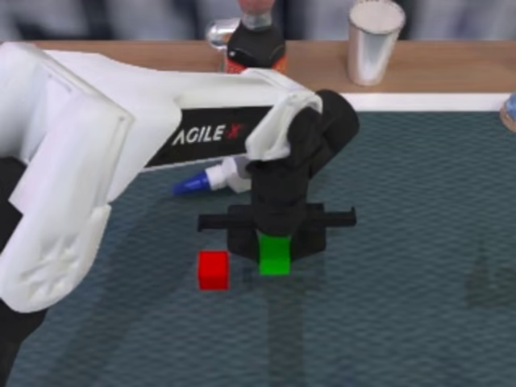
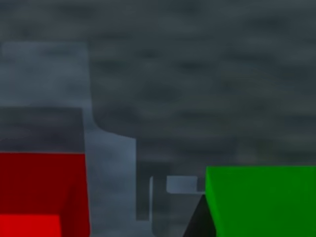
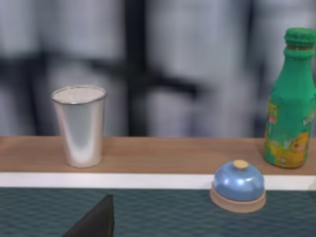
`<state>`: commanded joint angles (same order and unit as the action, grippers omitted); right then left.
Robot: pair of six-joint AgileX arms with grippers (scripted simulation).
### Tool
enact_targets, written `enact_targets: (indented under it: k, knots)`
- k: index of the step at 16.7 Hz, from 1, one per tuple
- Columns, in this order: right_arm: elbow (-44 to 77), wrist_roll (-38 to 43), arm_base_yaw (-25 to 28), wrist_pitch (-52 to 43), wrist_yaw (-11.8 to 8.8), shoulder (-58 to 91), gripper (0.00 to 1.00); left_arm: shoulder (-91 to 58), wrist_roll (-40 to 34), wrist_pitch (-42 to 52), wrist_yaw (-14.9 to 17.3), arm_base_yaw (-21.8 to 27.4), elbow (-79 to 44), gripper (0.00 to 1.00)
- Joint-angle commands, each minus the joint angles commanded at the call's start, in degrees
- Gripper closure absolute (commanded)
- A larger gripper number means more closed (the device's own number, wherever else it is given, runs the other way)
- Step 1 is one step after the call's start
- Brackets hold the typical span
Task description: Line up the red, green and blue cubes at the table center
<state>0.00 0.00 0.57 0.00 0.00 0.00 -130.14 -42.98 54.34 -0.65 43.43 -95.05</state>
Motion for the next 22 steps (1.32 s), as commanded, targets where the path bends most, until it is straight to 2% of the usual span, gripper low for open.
enact_targets:
  k: [2, 15, 22]
  knots:
    - [0.0, 0.0, 0.0, 0.0, 0.0, 0.0, 0.0, 0.0, 0.0, 0.0, 0.0, 0.0, 0.0, 1.0]
    - [0.0, 0.0, 0.0, 0.0, 0.0, 0.0, 0.0, 0.0, 0.0, 0.0, 0.0, 0.0, 0.0, 0.02]
    - [0.0, 0.0, 0.0, 0.0, 0.0, 0.0, 0.0, 0.0, 0.0, 0.0, 0.0, 0.0, 0.0, 0.0]
